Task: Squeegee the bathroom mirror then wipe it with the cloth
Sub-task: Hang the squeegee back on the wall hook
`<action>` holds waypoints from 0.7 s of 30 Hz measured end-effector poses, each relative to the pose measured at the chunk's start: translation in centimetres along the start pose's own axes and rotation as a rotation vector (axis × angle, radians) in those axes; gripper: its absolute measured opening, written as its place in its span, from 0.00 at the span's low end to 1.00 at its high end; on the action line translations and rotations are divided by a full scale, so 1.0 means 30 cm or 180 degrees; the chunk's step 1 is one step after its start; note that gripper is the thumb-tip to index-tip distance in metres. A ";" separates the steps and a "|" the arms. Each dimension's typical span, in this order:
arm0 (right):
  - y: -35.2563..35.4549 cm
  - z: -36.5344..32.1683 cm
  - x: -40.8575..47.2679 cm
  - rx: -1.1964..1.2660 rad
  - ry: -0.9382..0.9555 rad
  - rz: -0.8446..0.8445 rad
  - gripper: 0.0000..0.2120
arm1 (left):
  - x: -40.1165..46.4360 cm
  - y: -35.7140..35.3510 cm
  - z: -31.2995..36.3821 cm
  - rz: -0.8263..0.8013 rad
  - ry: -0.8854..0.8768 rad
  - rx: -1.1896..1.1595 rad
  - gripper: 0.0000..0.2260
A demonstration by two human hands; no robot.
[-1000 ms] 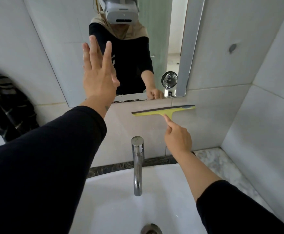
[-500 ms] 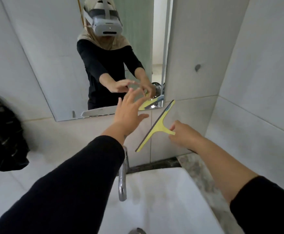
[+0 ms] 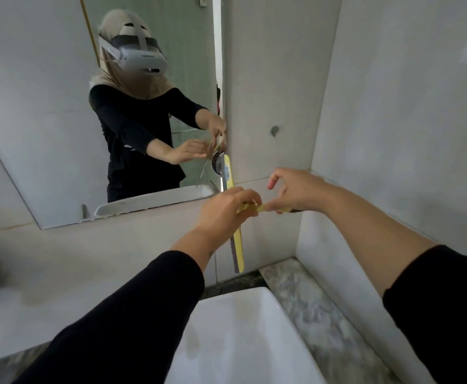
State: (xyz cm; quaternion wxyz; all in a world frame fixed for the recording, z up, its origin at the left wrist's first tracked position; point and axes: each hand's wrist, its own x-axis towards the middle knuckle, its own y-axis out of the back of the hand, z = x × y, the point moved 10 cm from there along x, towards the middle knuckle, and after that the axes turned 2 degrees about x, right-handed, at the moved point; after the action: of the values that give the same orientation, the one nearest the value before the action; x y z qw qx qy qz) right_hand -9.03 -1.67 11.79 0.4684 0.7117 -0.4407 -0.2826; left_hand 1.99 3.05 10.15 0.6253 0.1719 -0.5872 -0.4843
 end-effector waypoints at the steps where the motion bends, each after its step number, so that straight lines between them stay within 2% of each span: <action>1: 0.042 0.010 0.000 -0.0125 -0.0082 0.0202 0.20 | 0.006 0.000 0.004 0.0001 0.0006 -0.0006 0.08; 4: 0.186 0.069 -0.010 -0.0085 -0.0468 0.1173 0.15 | 0.018 0.009 0.004 0.0169 0.0090 -0.0014 0.10; 6: 0.228 0.128 -0.008 0.0378 -0.0740 0.1588 0.18 | 0.027 0.031 0.013 0.0429 0.0073 0.0159 0.11; 9: 0.198 0.173 0.032 0.1438 -0.0964 0.1605 0.23 | 0.050 0.048 0.042 0.0680 -0.0117 0.0566 0.12; 14: 0.177 0.239 0.083 0.2885 -0.1529 0.2179 0.31 | 0.077 0.022 0.059 0.0871 -0.0255 0.0936 0.17; 18: 0.163 0.229 0.162 0.2991 -0.1413 0.2431 0.25 | 0.087 -0.045 0.026 0.0743 -0.0150 0.0788 0.22; 21: 0.174 0.199 0.227 0.2789 -0.1021 0.2586 0.22 | 0.097 -0.145 -0.011 0.0261 0.0026 0.0673 0.27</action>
State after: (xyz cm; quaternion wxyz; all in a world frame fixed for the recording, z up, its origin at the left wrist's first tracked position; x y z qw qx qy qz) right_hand -12.71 -11.15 14.23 0.1306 0.5619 -0.8166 0.0221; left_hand 0.06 -1.46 8.30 0.6253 0.2148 -0.6391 -0.3930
